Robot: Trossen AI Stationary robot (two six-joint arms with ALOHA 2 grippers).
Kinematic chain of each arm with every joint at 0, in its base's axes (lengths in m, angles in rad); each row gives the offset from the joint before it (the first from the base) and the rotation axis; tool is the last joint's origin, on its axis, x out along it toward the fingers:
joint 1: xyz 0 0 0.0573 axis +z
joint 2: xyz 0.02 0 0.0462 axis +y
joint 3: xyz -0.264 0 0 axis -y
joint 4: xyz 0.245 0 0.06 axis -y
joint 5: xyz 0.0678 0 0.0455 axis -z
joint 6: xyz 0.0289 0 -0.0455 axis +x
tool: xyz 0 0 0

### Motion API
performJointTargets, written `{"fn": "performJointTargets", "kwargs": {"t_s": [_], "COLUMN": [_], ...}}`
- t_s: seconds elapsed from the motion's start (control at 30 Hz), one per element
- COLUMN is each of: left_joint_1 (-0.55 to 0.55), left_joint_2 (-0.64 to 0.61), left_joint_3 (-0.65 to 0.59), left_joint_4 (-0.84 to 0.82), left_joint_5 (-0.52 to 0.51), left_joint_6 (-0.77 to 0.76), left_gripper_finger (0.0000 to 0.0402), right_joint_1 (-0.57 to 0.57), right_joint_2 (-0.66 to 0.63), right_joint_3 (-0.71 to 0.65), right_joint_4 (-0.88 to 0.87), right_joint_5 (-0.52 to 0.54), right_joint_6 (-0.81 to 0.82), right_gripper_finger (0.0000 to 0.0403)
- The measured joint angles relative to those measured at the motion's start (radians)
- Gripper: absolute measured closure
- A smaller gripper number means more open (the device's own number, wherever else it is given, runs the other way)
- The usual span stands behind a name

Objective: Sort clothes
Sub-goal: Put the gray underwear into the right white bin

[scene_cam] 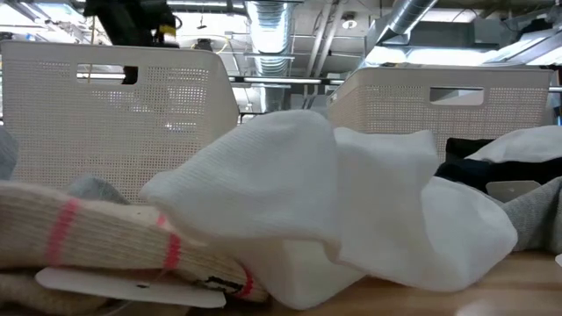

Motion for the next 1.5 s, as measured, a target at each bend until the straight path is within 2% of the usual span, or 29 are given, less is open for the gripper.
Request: {"fn": "performJointTargets", "kwargs": {"t_s": [0.17,0.33,0.6,0.8,1.0,1.33,1.5], "left_joint_1": [-0.060,-0.167,-0.371,-0.533,-0.677,-0.947,-1.055], "left_joint_2": [-0.088,-0.214,-0.401,-0.471,-0.474,-0.389,-0.312], "left_joint_3": [0.068,0.097,0.100,0.094,0.024,-0.077,-0.078], "left_joint_4": [0.004,0.007,0.004,0.007,0.022,0.330,0.369], "left_joint_5": [0.001,0.020,0.022,0.023,0.023,0.023,-0.004], "left_joint_6": [0.000,-0.030,-0.183,-0.280,-0.319,-0.257,-0.233], "left_gripper_finger": [0.0187,0.0187,0.0187,0.0187,0.0187,0.0187,0.0187], "right_joint_1": [0.000,0.000,0.000,0.000,0.000,0.000,0.000], "right_joint_2": [-0.068,-0.138,-0.198,-0.195,-0.187,-0.187,-0.175], "right_joint_3": [-0.072,-0.152,-0.242,-0.305,-0.351,-0.370,-0.370], "right_joint_4": [0.028,0.077,0.174,0.249,0.308,0.339,0.344], "right_joint_5": [0.026,0.048,0.053,0.053,0.058,0.079,0.080], "right_joint_6": [0.023,0.042,0.049,0.058,0.099,0.120,0.120], "right_gripper_finger": [0.0232,0.0232,0.0232,0.0232,0.0232,0.0232,0.0232]}}
